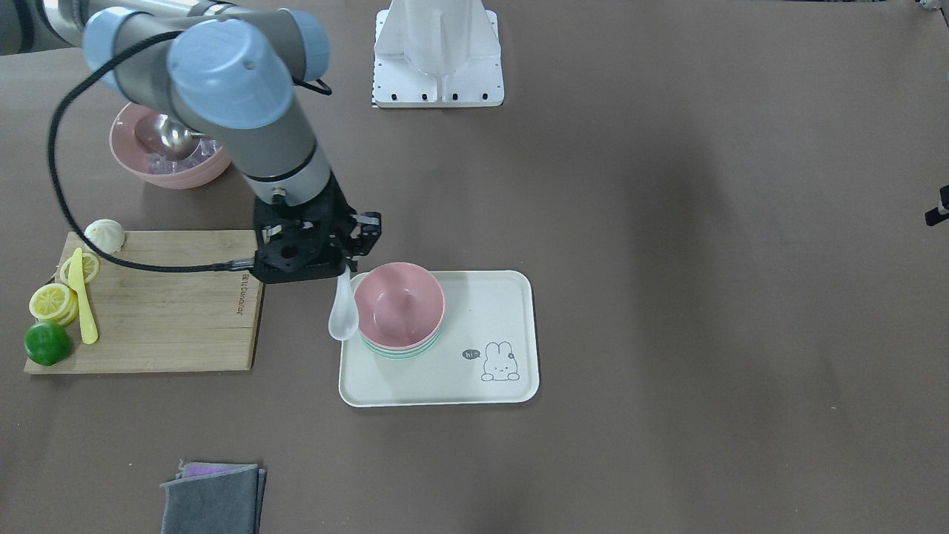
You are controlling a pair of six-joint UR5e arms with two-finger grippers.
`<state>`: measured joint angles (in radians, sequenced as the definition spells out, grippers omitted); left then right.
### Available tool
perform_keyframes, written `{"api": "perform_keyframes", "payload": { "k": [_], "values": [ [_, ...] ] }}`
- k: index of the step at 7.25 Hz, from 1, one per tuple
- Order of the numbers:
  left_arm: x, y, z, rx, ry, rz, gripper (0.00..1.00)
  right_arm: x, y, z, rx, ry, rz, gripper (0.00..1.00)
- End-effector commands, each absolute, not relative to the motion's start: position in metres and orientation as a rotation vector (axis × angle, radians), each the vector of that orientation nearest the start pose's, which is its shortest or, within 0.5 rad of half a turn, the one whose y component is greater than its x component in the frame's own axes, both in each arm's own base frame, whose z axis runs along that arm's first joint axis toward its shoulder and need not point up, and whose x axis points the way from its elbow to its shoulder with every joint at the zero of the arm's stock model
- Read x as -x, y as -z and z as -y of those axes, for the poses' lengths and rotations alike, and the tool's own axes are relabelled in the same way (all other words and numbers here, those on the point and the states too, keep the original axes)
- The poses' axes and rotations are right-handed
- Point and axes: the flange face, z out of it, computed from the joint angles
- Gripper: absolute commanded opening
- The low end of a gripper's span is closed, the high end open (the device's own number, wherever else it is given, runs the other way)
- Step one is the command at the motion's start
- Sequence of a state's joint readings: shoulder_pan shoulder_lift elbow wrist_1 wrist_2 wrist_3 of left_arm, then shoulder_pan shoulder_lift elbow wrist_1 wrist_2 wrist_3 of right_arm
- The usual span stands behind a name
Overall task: Stack pink bowl on green and place spoon
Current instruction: 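Carry the white spoon with the right gripper over the pink bowl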
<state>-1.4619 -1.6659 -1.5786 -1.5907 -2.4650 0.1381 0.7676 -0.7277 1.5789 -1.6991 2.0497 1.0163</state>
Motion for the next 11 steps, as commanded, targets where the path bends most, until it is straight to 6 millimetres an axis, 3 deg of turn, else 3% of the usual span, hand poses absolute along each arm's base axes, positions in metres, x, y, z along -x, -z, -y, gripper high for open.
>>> {"api": "perform_keyframes", "payload": {
  "k": [1, 5, 11],
  "values": [
    [-0.003, -0.600, 0.540, -0.118, -0.280, -0.895, 0.99, 0.514, -0.139, 0.539, -0.082, -0.057, 0.765, 0.00],
    [-0.004, -0.601, 0.543, -0.116, -0.281, -0.895, 0.99, 0.530, -0.167, 0.533, -0.047, -0.034, 0.721, 0.00],
    [-0.004, -0.601, 0.544, -0.115, -0.279, -0.895, 0.99, 0.532, -0.165, 0.535, -0.071, -0.012, 0.691, 0.00]
  ]
}}
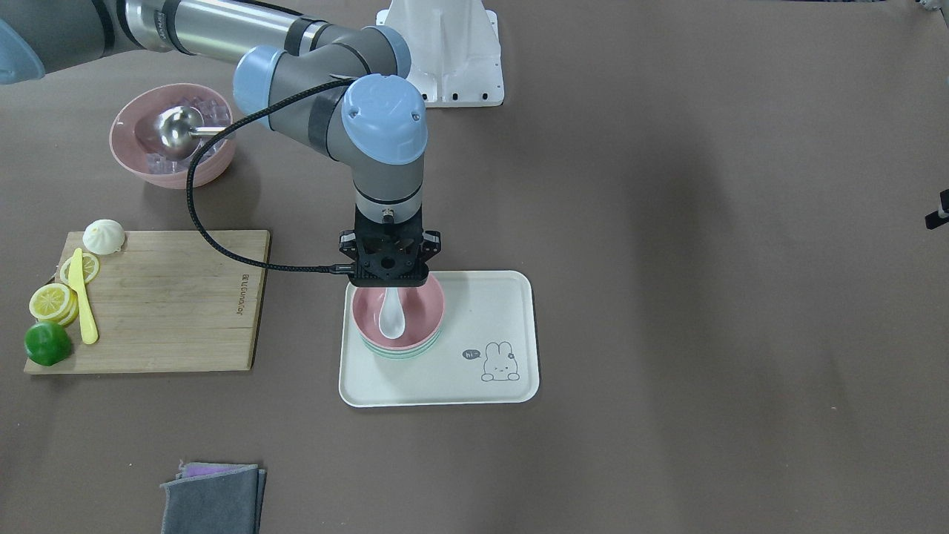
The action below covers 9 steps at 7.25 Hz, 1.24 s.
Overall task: Stack pink bowl on green and place spoon
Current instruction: 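Lower the spoon into the pink bowl and open the right gripper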
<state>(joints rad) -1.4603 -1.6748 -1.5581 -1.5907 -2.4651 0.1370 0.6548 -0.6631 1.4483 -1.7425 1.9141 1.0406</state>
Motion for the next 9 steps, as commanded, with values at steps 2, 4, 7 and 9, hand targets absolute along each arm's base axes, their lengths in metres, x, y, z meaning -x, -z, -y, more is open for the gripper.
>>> {"api": "perform_keyframes", "payload": {
  "k": [2, 4, 7, 9],
  "values": [
    [-0.004, -0.604, 0.544, -0.110, -0.278, -0.897, 0.99, 0.531, -0.169, 0.536, -0.085, 0.029, 0.686, 0.00],
    [-0.004, -0.604, 0.544, -0.110, -0.278, -0.895, 0.99, 0.532, -0.173, 0.535, -0.090, 0.039, 0.690, 0.01],
    [-0.004, -0.604, 0.544, -0.110, -0.278, -0.895, 0.99, 0.536, -0.185, 0.532, -0.104, 0.050, 0.714, 0.42],
    [-0.005, -0.604, 0.545, -0.110, -0.279, -0.894, 0.99, 0.535, -0.183, 0.533, -0.115, 0.068, 0.714, 0.76]
  ]
}}
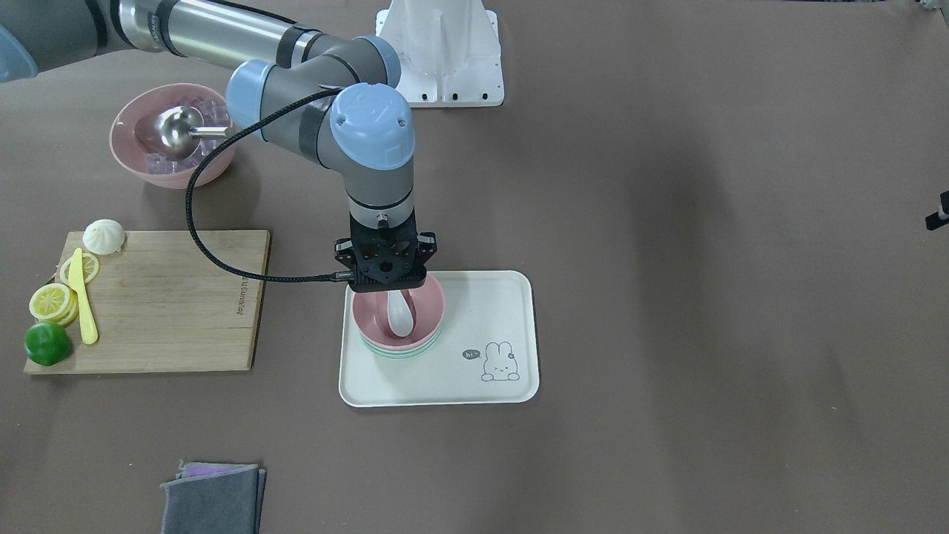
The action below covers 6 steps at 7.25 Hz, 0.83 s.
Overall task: Stack pink bowl on green and place spoon
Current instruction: 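Lower the spoon into the pink bowl and open the right gripper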
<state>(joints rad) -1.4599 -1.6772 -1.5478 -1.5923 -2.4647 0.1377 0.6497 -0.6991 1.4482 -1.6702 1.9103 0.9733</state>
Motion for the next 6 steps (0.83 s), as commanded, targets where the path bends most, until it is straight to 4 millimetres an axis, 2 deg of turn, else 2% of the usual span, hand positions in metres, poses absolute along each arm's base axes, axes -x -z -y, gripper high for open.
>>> {"api": "perform_keyframes", "payload": {
  "k": [1, 2, 3, 4, 6],
  "values": [
    [-0.005, -0.604, 0.545, -0.109, -0.278, -0.894, 0.99, 0.528, -0.179, 0.537, -0.130, 0.077, 0.718, 0.92],
    [-0.004, -0.605, 0.545, -0.108, -0.276, -0.892, 0.99, 0.513, -0.175, 0.550, -0.137, 0.058, 0.726, 0.98],
    [-0.004, -0.609, 0.545, -0.099, -0.272, -0.892, 0.99, 0.493, -0.183, 0.568, -0.137, 0.022, 0.716, 0.99],
    [-0.002, -0.622, 0.541, -0.076, -0.256, -0.891, 0.99, 0.465, -0.207, 0.582, -0.138, -0.018, 0.699, 1.00],
    [0.063, -0.621, 0.535, -0.105, -0.151, -0.860, 0.99, 0.360, -0.245, 0.629, -0.136, -0.041, 0.720, 1.00]
  ]
}}
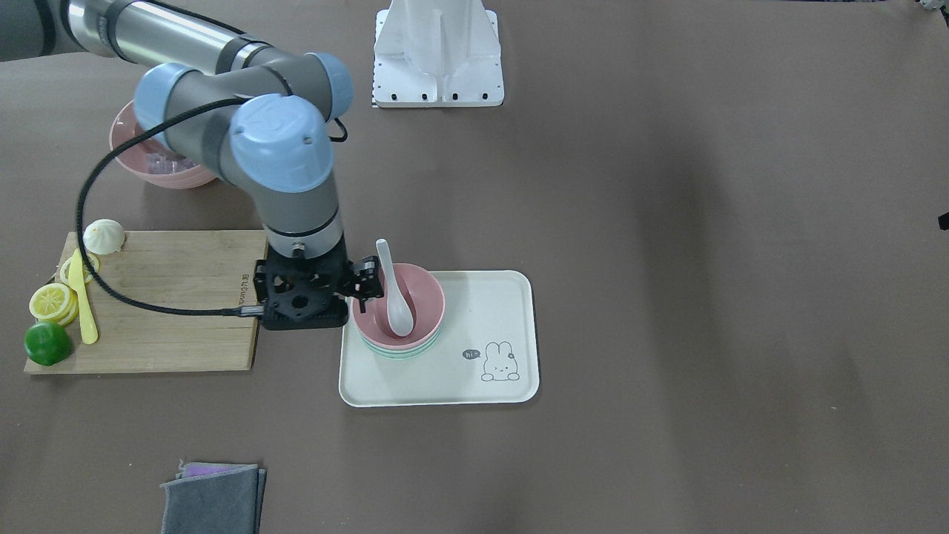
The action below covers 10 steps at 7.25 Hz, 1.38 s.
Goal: Stack pink bowl on green and place spoon
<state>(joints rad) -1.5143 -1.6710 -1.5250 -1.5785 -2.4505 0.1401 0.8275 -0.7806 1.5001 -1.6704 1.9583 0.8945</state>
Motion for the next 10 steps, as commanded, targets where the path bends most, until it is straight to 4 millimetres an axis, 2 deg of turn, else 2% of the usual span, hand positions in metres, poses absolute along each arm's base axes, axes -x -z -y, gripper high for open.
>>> {"api": "perform_keyframes", "payload": {
  "k": [1, 2, 3, 4, 5, 6, 7, 8, 9, 10],
  "values": [
    [0.079, -0.624, 0.525, -0.113, -0.179, -0.859, 0.99, 0.294, -0.263, 0.649, -0.140, -0.043, 0.748, 1.00],
    [0.103, -0.619, 0.517, -0.111, -0.192, -0.824, 0.99, 0.236, -0.291, 0.664, -0.132, -0.039, 0.764, 1.00],
    [0.118, -0.610, 0.500, -0.096, -0.185, -0.785, 0.99, 0.183, -0.330, 0.668, -0.159, 0.031, 0.741, 1.00],
    [0.119, -0.612, 0.475, -0.086, -0.188, -0.737, 0.99, 0.125, -0.387, 0.666, -0.172, 0.102, 0.696, 1.00],
    [0.119, -0.616, 0.467, -0.075, -0.187, -0.721, 0.99, 0.071, -0.438, 0.658, -0.167, 0.172, 0.667, 1.00],
    [0.118, -0.624, 0.467, -0.062, -0.186, -0.727, 0.99, 0.020, -0.485, 0.640, -0.127, 0.131, 0.653, 1.00],
    [0.117, -0.615, 0.474, -0.071, -0.176, -0.742, 0.99, -0.012, -0.531, 0.613, -0.086, 0.095, 0.643, 1.00],
    [0.115, -0.617, 0.470, -0.073, -0.161, -0.778, 0.99, -0.049, -0.574, 0.584, -0.054, 0.073, 0.637, 1.00],
    [0.113, -0.614, 0.469, -0.089, -0.158, -0.827, 0.99, -0.077, -0.609, 0.550, -0.018, 0.024, 0.635, 1.00],
    [0.113, -0.617, 0.469, -0.085, -0.156, -0.830, 0.99, -0.092, -0.643, 0.517, -0.027, -0.002, 0.631, 1.00]
  ]
}}
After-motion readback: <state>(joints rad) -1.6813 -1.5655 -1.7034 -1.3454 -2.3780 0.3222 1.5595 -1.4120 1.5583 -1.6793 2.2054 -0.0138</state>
